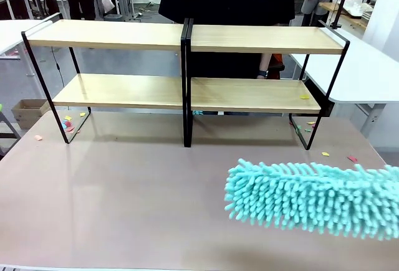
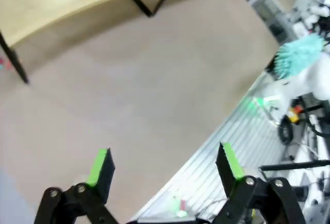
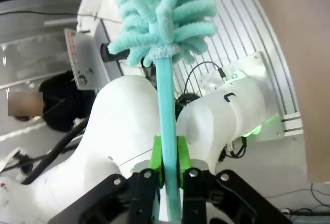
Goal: Clean the shelves.
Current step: Place the Duster on the table.
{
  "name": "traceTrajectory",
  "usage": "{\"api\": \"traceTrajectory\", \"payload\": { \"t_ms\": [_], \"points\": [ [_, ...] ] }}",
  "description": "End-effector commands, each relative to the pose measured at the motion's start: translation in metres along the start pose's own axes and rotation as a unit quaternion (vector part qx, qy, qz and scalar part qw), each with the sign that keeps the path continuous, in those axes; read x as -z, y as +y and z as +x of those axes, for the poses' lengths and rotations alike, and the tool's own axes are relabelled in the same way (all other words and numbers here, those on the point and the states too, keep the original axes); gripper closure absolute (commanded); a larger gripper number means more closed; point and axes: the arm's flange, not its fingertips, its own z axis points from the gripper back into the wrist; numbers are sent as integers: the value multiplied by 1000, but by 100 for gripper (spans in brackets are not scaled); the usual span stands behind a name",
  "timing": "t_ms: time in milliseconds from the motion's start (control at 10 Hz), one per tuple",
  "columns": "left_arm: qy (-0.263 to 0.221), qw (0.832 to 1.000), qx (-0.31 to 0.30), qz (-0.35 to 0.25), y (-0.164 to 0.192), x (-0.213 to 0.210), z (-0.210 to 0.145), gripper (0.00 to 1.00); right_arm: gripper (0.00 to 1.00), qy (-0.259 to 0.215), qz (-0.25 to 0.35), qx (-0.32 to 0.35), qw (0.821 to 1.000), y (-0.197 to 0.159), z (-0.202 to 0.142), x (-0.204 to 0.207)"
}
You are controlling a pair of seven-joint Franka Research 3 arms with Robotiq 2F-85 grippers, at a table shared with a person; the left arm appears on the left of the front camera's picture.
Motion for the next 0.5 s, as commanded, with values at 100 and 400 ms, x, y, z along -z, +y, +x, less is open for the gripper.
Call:
{"api": "traceTrajectory", "payload": {
  "t_ms": [100, 400],
  "points": [
    [-92, 987, -111, -77, 21, 49, -40, 0, 87, -22, 16, 101, 994, -62, 52, -41],
    [-29, 995, -78, -54, 31, 12, -8, 0, 87, -63, 30, 110, 992, -92, 73, -42]
  ]
}}
